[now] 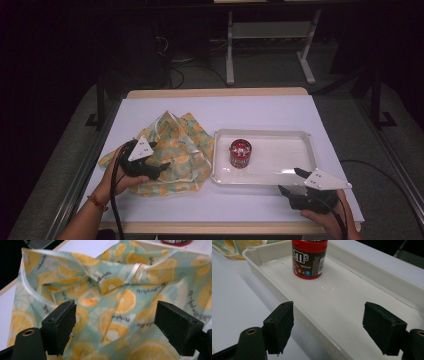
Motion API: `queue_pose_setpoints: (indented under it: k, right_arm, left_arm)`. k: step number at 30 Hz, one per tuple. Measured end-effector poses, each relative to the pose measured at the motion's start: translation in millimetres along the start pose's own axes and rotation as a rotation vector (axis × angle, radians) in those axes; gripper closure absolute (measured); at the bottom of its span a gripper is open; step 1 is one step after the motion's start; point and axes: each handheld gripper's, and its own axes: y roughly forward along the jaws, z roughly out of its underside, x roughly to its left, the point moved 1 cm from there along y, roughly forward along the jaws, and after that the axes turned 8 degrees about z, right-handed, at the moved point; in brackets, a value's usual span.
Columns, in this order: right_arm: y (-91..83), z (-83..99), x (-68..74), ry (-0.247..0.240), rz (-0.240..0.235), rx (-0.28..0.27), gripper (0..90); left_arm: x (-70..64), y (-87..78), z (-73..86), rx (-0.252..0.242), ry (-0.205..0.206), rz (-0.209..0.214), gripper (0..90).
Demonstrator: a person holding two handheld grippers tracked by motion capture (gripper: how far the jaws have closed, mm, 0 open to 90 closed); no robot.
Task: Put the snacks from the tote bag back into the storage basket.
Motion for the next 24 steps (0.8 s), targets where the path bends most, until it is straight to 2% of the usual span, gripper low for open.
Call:
queue_pose_setpoints:
  k: [9,24]
  right_arm:
    - [-1.5,-0.7,-0.6,0.003,0.003,-0.007,24.3]
    - [-2.6,-1.2,-1.2,0.003,0.008,-0.011,24.3]
  left_arm:
    - [3.2,-10.7,16.0,0.001,-0.025,-0.022,17.3]
    - [10.8,-28.1,37.5,-0.046,-0.074,-0.044,16.6]
